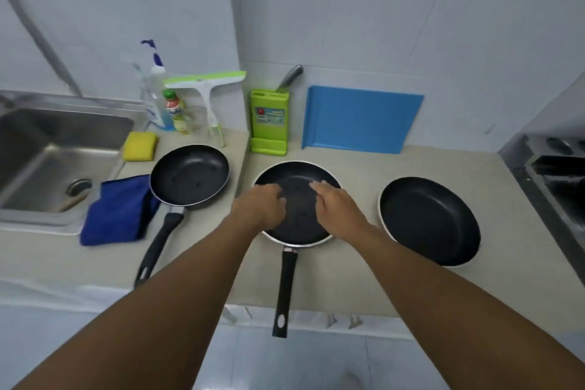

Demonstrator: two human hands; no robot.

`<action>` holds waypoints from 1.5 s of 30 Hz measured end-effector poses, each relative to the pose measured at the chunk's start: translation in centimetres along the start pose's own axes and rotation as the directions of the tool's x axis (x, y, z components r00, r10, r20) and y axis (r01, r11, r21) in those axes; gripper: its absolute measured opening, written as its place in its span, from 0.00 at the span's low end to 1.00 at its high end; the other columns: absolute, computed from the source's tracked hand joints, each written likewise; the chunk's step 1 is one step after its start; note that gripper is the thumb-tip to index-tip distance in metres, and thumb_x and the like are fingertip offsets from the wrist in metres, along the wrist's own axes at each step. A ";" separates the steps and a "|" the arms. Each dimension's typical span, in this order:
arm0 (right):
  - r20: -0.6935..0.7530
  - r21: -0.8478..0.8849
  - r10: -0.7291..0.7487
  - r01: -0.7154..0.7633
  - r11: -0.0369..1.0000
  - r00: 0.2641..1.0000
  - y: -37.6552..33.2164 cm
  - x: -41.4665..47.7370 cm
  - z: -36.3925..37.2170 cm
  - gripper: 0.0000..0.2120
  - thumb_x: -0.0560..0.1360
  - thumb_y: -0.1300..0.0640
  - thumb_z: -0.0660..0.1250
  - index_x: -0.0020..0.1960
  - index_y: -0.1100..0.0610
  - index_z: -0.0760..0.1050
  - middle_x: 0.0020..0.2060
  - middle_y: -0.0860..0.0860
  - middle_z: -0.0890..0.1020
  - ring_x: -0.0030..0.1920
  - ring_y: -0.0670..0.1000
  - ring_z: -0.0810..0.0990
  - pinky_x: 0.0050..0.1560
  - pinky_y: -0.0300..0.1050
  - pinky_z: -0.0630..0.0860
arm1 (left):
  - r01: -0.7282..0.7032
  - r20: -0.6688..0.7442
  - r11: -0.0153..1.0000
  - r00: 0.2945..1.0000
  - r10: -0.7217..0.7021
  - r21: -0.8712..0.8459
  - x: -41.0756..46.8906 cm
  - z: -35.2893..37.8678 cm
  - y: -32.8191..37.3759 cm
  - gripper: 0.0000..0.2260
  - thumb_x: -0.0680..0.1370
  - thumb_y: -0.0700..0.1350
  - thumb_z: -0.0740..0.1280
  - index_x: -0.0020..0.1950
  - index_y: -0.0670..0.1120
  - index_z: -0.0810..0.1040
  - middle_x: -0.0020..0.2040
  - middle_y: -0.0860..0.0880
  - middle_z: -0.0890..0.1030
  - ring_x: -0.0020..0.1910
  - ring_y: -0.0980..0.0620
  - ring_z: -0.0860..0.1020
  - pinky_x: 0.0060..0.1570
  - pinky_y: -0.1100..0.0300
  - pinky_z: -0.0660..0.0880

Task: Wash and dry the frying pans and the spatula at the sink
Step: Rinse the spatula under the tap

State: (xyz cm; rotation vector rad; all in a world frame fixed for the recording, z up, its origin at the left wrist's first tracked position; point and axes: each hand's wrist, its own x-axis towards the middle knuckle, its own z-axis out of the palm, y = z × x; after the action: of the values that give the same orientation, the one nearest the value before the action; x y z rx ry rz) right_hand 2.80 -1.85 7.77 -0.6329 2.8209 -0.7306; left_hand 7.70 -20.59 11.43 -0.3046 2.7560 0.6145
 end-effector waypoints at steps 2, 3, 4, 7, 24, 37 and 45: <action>0.027 -0.013 -0.049 0.049 0.999 0.998 -5.6 1.3 2.9 0.22 0.81 0.64 0.56 0.74 0.59 0.70 0.73 0.57 0.73 0.75 0.56 0.68 0.74 0.49 0.64 | 0.030 -0.021 0.999 0.999 -0.031 -0.015 -1.4 -2.4 -5.5 0.17 0.83 0.51 0.59 0.68 0.48 0.77 0.70 0.42 0.78 0.68 0.37 0.75 0.65 0.47 0.74; 0.037 -0.010 -0.074 0.075 0.997 0.997 -8.4 2.0 4.2 0.22 0.80 0.64 0.56 0.73 0.58 0.71 0.72 0.57 0.74 0.74 0.57 0.69 0.72 0.51 0.66 | 0.041 -0.025 0.999 0.999 -0.042 -0.020 -2.0 -3.7 -8.2 0.17 0.82 0.50 0.59 0.68 0.48 0.77 0.69 0.42 0.78 0.68 0.37 0.76 0.64 0.46 0.73; 0.039 -0.003 -0.100 0.100 0.995 0.994 -11.2 2.6 5.4 0.22 0.80 0.64 0.56 0.72 0.58 0.72 0.70 0.58 0.75 0.72 0.58 0.71 0.70 0.52 0.68 | 0.046 -0.032 0.999 0.998 -0.047 -0.026 -2.5 -4.8 -10.9 0.17 0.82 0.50 0.58 0.67 0.48 0.78 0.69 0.42 0.78 0.67 0.37 0.76 0.64 0.46 0.74; 0.054 0.028 -0.142 0.141 0.990 0.988 -18.6 4.5 8.3 0.23 0.79 0.64 0.57 0.73 0.58 0.71 0.72 0.57 0.74 0.73 0.56 0.70 0.72 0.49 0.66 | 0.081 -0.064 0.996 0.994 -0.084 -0.048 -3.6 -8.0 -17.8 0.17 0.82 0.49 0.58 0.69 0.49 0.77 0.69 0.45 0.79 0.66 0.40 0.77 0.63 0.47 0.75; 0.065 0.286 -0.200 0.174 0.942 0.978 -38.9 18.9 23.3 0.21 0.82 0.62 0.55 0.73 0.57 0.72 0.69 0.54 0.77 0.69 0.51 0.73 0.71 0.47 0.71 | 0.336 -0.001 0.922 0.939 -0.343 -0.192 2.1 -15.0 -44.4 0.21 0.81 0.42 0.60 0.74 0.45 0.74 0.72 0.42 0.77 0.68 0.41 0.77 0.67 0.47 0.74; 0.090 0.280 -0.050 0.023 0.960 0.995 -42.9 25.9 31.5 0.20 0.81 0.65 0.56 0.70 0.56 0.75 0.64 0.52 0.80 0.65 0.49 0.77 0.68 0.44 0.73 | 0.499 0.267 0.833 0.859 -0.438 -0.239 9.2 -13.9 -54.7 0.18 0.82 0.46 0.66 0.68 0.39 0.70 0.68 0.39 0.74 0.66 0.40 0.77 0.60 0.54 0.74; -0.073 0.305 0.089 -0.062 0.950 0.993 -44.9 28.1 34.9 0.15 0.81 0.65 0.62 0.63 0.56 0.81 0.56 0.49 0.84 0.56 0.46 0.82 0.60 0.39 0.77 | 0.562 0.448 0.716 0.810 -0.377 -0.414 13.2 -12.4 -58.4 0.16 0.80 0.39 0.64 0.67 0.39 0.68 0.60 0.42 0.76 0.60 0.42 0.79 0.46 0.57 0.73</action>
State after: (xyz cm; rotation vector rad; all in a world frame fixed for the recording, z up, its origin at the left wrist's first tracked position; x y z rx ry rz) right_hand 2.59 -64.60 -1.60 -0.4486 2.7056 -1.1700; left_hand 7.98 -79.69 -4.42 -0.9158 1.9997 1.1479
